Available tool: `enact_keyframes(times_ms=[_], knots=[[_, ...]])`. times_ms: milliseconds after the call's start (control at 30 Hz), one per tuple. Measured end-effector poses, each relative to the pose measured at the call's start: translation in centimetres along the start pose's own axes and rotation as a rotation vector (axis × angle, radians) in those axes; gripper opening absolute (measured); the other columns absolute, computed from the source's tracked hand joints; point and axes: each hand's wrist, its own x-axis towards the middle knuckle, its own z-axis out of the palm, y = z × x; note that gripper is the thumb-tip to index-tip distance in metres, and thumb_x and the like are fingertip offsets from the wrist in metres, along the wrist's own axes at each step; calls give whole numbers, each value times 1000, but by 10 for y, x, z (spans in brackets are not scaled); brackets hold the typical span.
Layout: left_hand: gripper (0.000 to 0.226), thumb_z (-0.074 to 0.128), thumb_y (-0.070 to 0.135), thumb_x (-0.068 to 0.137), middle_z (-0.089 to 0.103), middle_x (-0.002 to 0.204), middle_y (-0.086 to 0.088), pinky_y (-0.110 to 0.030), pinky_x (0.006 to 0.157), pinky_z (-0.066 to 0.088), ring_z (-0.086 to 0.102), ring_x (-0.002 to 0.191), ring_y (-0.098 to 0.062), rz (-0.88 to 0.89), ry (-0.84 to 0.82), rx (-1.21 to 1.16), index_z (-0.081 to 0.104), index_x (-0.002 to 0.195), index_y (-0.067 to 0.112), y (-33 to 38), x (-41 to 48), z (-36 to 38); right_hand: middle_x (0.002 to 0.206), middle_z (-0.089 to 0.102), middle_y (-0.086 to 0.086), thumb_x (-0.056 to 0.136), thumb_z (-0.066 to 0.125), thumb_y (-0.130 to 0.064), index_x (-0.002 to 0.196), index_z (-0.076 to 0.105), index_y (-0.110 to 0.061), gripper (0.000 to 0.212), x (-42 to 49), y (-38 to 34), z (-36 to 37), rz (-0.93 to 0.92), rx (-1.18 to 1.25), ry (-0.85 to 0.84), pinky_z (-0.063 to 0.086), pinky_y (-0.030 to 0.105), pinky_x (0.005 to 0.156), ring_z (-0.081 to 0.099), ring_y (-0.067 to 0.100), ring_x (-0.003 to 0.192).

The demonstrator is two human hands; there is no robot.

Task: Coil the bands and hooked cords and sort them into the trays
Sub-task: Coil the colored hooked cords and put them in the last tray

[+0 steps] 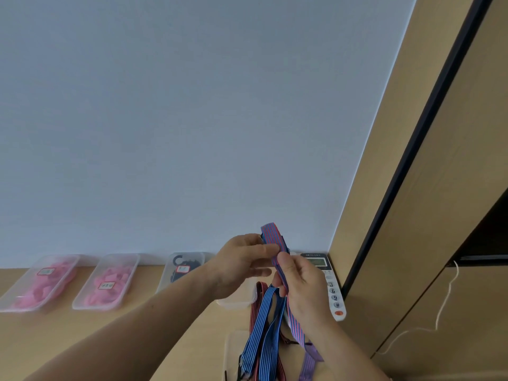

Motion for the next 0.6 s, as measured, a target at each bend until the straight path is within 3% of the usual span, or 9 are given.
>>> enact_keyframes(times_ms=[100, 200, 367, 500, 600], knots=[[18, 67, 11, 91, 73, 95, -10, -36, 82, 46, 66, 80, -16, 86, 121, 101, 61, 108, 6, -4, 4, 2, 50, 60, 2, 83, 54, -55, 74, 67, -6, 51, 1, 4, 0, 94, 12, 17, 40, 20, 43, 49, 10, 40], [23, 67, 9, 91, 76, 89, -4, -32, 75, 48, 65, 76, -13, 187, 159, 253, 60, 113, 10, -8, 6, 2, 50, 60, 3, 91, 57, -46, 77, 69, -4, 45, 2, 8, -1, 159, 37, 5, 39, 22, 43, 48, 12, 41], [27, 68, 11, 90, 75, 102, 1, -32, 84, 57, 74, 87, -13, 327, 249, 484, 63, 115, 16, -17, 7, -1, 53, 61, 5, 97, 56, -37, 78, 69, -5, 40, 1, 8, 0, 198, 65, -21, 39, 22, 43, 48, 16, 42], [19, 66, 19, 92, 74, 97, 7, -26, 80, 54, 71, 93, -9, 536, 343, 852, 67, 111, 19, -27, 6, -4, 51, 59, 7, 95, 52, -48, 79, 64, 3, 55, 0, 1, 1, 217, 89, -32, 37, 24, 42, 47, 18, 41], [20, 63, 21, 94, 75, 94, 9, -33, 71, 56, 71, 83, -14, 744, 353, 1029, 67, 114, 23, -29, 5, -7, 53, 59, 11, 80, 52, -65, 75, 64, -2, 64, 0, -5, 1, 241, 170, -25, 36, 27, 43, 47, 20, 42]])
